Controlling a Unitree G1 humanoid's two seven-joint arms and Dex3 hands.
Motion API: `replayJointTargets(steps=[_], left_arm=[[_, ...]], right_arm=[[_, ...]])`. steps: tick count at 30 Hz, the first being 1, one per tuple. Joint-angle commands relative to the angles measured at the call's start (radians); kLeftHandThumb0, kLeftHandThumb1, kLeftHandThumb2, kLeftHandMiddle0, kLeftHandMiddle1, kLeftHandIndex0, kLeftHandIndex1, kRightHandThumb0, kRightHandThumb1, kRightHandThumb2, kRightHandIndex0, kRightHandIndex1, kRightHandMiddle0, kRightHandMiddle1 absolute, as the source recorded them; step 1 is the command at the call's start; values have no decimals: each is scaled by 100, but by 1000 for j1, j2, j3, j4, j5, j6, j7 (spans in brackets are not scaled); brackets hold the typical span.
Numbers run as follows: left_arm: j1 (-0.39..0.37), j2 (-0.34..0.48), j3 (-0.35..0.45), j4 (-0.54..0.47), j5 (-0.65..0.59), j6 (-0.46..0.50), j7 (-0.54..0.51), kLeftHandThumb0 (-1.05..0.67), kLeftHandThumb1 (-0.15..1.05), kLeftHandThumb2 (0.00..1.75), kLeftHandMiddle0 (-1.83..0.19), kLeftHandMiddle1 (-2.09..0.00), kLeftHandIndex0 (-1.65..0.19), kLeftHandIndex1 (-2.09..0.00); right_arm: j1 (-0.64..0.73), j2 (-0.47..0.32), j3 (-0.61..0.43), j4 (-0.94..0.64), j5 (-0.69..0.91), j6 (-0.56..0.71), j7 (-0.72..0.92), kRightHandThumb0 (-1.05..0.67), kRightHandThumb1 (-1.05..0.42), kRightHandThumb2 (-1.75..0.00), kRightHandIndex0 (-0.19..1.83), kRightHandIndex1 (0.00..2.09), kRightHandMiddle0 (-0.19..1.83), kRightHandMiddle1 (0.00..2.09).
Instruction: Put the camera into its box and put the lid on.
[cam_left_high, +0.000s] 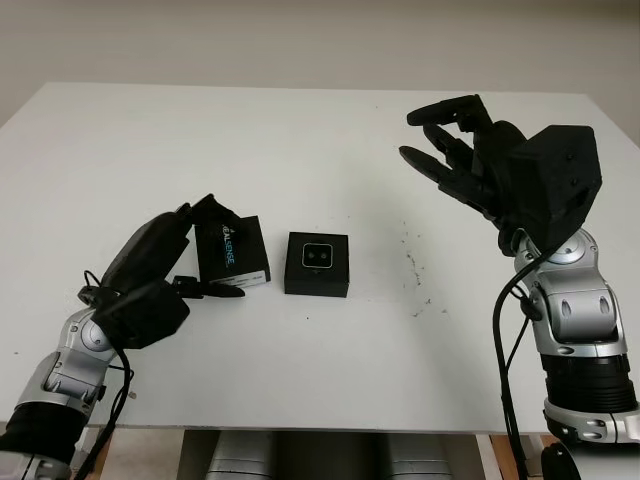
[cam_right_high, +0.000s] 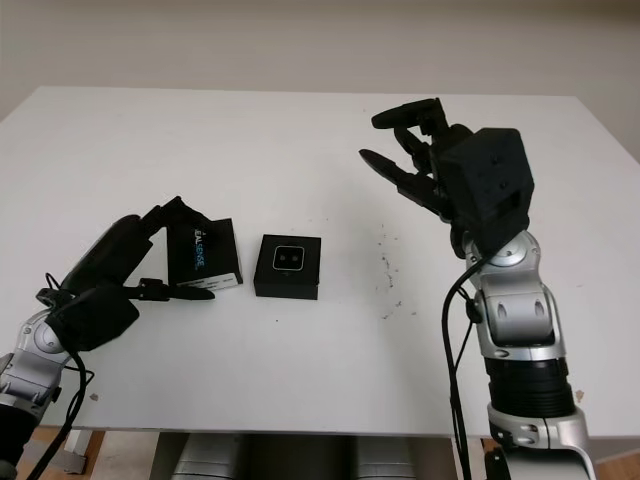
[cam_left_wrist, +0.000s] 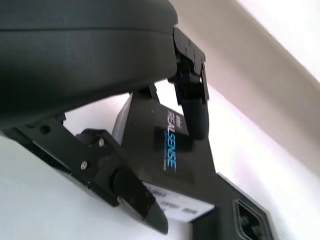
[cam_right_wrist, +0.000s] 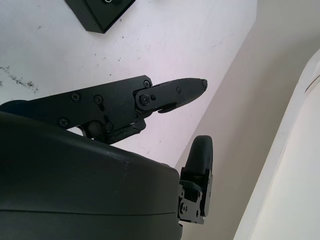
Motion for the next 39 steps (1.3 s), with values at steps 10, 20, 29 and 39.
replayJointTargets(steps=[10,20,29,39], left_arm=[[-64,9,64,-172,-139,209,-174,-22,99,5,-49,-144,-35,-134],[-107,10,49,-192,-139,207,-233,-23,98,5,-50,-146,-35,-135],[-152,-30,-1,-169,-72,169,-214,-20,98,5,-49,-148,-35,-131],[-195,-87,-58,-121,13,151,-175,-18,98,5,-49,-156,-33,-139]], right_arm=[[6,7,-13,-19,46,-13,6,-39,-105,-7,22,7,-16,136],[7,16,-17,-10,47,-21,-18,-46,-105,-9,25,9,-12,139],[11,37,6,-19,33,-72,-33,-60,-105,-39,-3,1,-18,49],[1,68,28,-34,56,14,-23,-72,-105,-56,-19,0,-19,0]])
